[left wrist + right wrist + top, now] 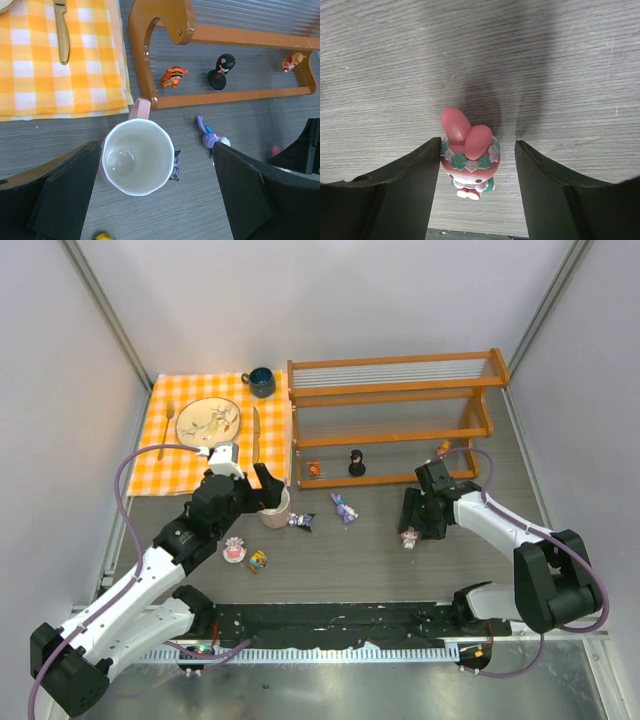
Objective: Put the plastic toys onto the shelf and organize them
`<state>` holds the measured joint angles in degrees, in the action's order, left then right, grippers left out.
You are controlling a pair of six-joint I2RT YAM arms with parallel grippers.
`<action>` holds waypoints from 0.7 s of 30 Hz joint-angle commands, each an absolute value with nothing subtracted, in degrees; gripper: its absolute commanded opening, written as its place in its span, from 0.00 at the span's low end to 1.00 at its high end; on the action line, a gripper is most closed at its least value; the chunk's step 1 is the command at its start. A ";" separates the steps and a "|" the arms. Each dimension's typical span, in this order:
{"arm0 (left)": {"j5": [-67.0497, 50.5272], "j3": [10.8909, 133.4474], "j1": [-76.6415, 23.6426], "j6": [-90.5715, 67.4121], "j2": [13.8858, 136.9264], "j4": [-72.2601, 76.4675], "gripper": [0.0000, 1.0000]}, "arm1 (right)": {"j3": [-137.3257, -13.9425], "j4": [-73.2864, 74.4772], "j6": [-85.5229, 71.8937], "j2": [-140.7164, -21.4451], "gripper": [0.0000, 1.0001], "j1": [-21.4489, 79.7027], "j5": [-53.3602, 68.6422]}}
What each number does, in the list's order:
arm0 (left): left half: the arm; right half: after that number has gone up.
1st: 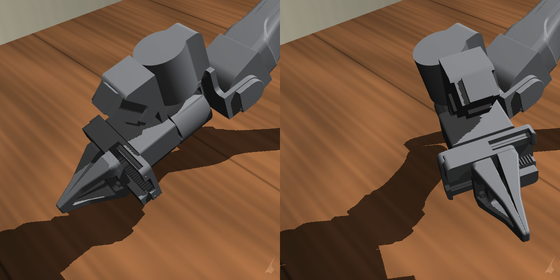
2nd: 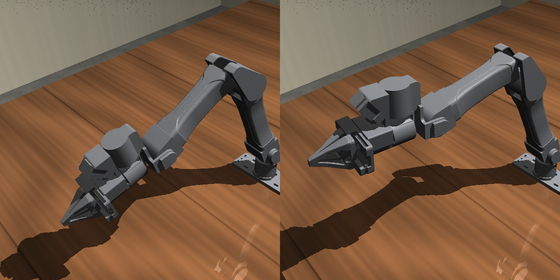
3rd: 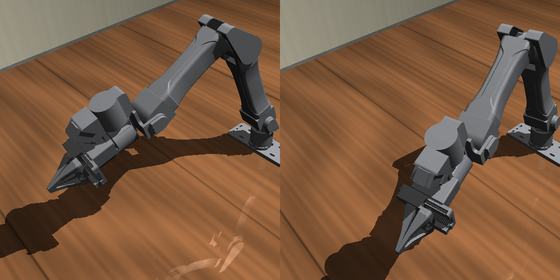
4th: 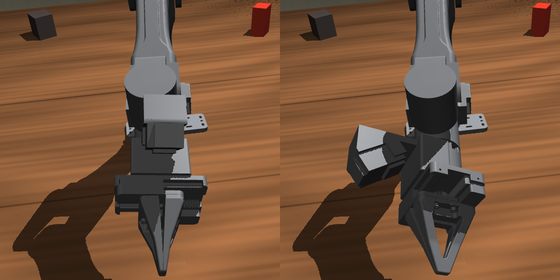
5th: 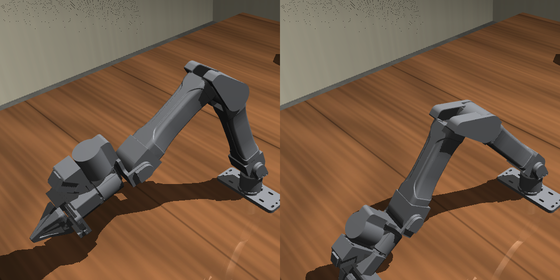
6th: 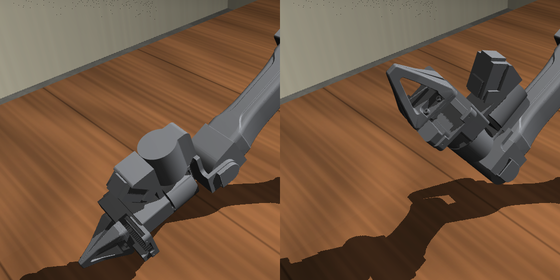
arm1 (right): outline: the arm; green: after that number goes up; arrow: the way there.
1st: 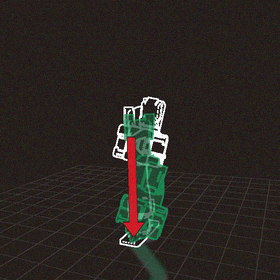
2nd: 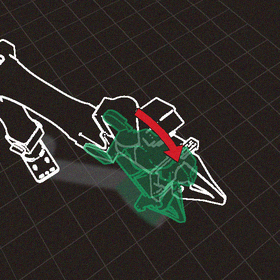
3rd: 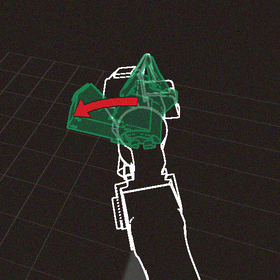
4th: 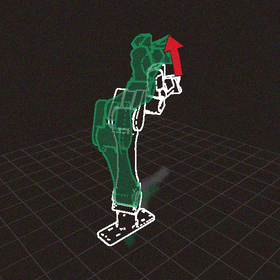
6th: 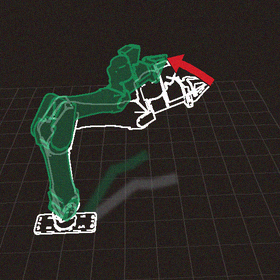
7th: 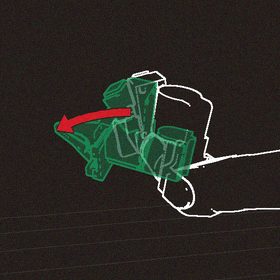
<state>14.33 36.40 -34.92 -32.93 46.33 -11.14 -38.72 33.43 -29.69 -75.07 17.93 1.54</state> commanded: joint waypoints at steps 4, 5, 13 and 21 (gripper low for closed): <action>13.54 35.95 -35.24 -33.75 45.62 -9.23 1.00 | -42.62 35.33 -30.67 -76.81 0.66 20.12 -3.51; 13.54 35.95 -35.24 -33.75 45.62 -9.14 1.00 | -42.97 35.59 -30.85 -77.25 0.66 20.91 -3.95; 13.36 35.77 -35.24 -33.93 45.44 -9.05 1.00 | -45.97 37.27 -31.29 -80.24 0.64 24.17 -7.73; 13.45 35.42 -35.24 -34.01 45.44 -9.05 1.00 | -46.05 37.62 -31.38 -80.77 0.56 24.79 -8.61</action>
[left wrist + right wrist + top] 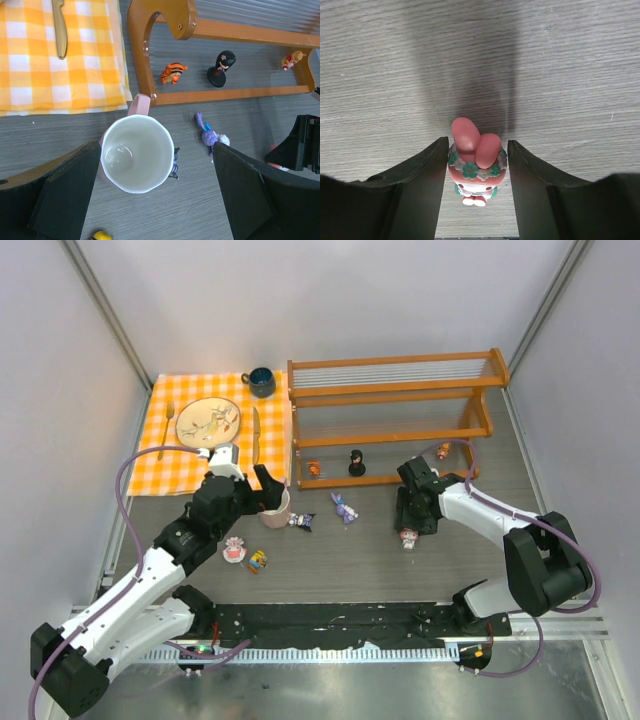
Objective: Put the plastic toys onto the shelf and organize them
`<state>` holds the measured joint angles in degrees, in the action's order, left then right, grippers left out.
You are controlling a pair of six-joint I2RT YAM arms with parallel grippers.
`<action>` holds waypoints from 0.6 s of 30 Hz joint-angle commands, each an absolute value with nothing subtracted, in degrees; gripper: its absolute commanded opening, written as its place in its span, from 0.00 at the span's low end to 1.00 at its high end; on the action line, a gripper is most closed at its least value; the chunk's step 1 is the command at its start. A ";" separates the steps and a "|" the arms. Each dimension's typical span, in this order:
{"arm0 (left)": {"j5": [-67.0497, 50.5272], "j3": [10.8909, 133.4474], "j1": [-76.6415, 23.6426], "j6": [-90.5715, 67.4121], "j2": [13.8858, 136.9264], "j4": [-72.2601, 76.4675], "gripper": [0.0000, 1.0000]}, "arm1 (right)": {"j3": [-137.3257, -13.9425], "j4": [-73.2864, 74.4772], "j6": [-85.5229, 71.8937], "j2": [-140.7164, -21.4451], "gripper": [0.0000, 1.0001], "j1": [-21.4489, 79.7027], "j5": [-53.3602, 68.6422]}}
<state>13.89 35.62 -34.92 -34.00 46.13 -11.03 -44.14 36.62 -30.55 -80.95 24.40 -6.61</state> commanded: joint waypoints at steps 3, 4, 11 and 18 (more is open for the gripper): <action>13.45 35.42 -35.16 -34.01 45.44 -8.88 1.00 | -45.88 37.71 -31.20 -80.77 0.55 24.87 -8.61; 13.45 35.25 -35.24 -34.10 45.44 -8.88 1.00 | -45.88 37.71 -31.11 -80.77 0.54 24.87 -8.44; 13.45 34.89 -35.16 -34.19 45.18 -8.96 1.00 | -45.62 37.27 -30.59 -79.72 0.17 24.87 -8.00; 13.97 34.63 -35.24 -34.10 44.38 -9.05 1.00 | -44.48 30.96 -27.16 -72.45 0.01 24.87 -7.12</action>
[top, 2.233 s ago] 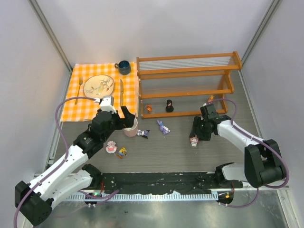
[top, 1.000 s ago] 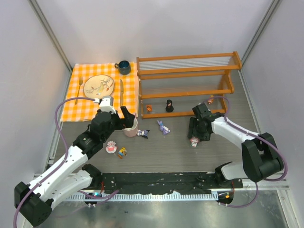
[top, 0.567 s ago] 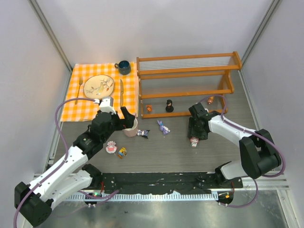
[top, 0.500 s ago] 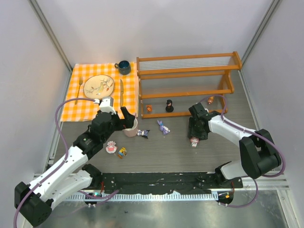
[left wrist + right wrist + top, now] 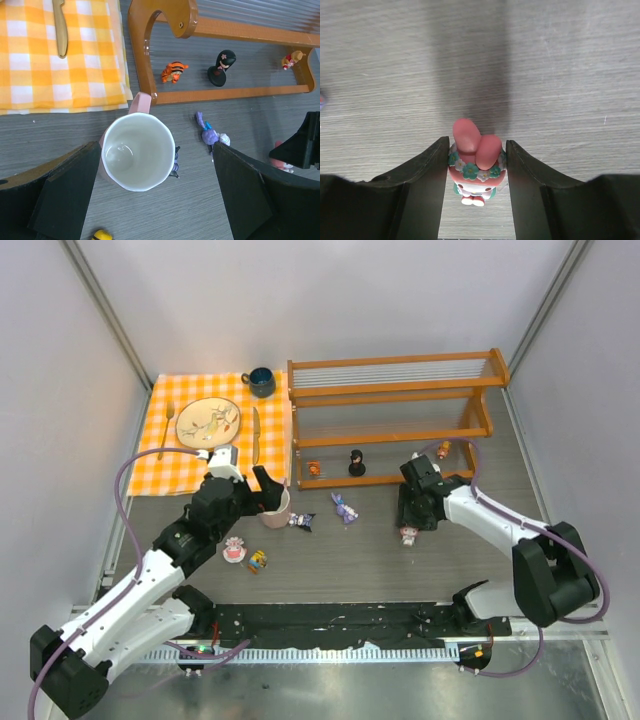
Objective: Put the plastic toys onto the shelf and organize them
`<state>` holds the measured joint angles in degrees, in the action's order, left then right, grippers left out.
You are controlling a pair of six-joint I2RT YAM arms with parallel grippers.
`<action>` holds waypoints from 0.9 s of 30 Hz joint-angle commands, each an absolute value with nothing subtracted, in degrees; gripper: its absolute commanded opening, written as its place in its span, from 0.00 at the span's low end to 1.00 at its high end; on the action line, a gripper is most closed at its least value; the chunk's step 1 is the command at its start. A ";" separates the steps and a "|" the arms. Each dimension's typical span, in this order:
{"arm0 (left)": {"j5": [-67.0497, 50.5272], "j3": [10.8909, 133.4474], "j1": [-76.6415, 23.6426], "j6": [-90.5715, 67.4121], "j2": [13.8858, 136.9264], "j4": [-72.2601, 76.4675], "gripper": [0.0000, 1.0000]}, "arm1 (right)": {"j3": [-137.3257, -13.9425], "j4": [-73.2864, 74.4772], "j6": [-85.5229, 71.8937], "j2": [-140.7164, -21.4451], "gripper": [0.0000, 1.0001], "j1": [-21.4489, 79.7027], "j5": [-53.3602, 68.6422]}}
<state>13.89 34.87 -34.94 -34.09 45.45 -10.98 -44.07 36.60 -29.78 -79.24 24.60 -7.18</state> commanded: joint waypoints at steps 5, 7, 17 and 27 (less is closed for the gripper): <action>13.97 34.37 -35.24 -33.84 45.35 -8.35 1.00 | -40.36 21.11 -25.23 -64.96 0.01 24.87 -8.44; 14.24 34.28 -35.24 -33.49 45.79 -8.00 1.00 | -38.85 15.05 -24.61 -62.68 0.01 24.96 -8.26; 16.17 32.87 -35.24 -32.08 46.14 -6.24 1.00 | -27.26 -10.34 -20.48 -54.77 0.01 25.14 -10.10; 16.96 32.26 -35.24 -31.90 47.90 -2.47 1.00 | -19.17 -25.91 -15.29 -52.47 0.01 25.22 -10.02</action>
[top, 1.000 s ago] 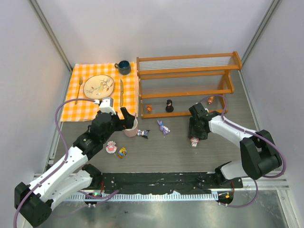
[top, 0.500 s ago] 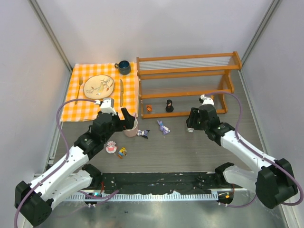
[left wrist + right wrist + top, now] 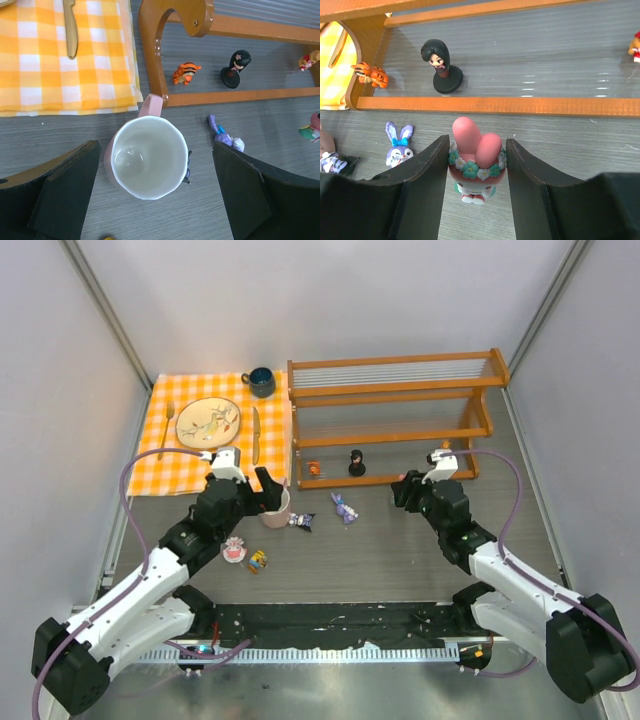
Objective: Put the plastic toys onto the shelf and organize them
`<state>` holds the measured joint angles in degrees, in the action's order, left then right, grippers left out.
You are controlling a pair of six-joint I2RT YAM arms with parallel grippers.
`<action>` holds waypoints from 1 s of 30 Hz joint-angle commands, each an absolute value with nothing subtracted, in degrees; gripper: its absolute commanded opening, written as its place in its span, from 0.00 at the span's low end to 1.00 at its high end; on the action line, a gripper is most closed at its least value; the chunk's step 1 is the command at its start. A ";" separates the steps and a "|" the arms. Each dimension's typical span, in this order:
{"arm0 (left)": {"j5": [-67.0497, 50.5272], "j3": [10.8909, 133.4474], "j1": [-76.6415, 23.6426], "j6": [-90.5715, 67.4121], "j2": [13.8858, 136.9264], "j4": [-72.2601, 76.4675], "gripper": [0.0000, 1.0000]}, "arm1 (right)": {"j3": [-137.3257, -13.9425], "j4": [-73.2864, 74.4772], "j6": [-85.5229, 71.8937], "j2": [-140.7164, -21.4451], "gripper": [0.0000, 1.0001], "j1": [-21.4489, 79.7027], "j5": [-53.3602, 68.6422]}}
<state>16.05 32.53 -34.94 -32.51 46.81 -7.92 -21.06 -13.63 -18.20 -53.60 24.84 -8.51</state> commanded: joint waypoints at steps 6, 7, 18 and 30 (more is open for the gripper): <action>16.52 31.90 -35.24 -31.91 50.09 -0.35 1.00 | -15.12 -34.89 -14.94 -53.26 0.01 25.22 -11.42; 16.61 31.90 -35.24 -31.82 50.18 -0.35 1.00 | -14.94 -35.68 -14.94 -54.13 0.01 25.22 -11.77; 18.28 30.85 -35.24 -31.29 49.66 2.89 1.00 | -11.43 -50.35 -12.13 -59.93 0.01 25.23 -15.37; 24.17 30.41 -35.24 -29.27 51.94 4.31 1.00 | -13.09 -57.65 -7.12 -66.88 0.01 25.40 -15.56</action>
<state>21.39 30.50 -34.94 -30.96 51.33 0.67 -10.79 -49.84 -10.09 -65.82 25.04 -14.09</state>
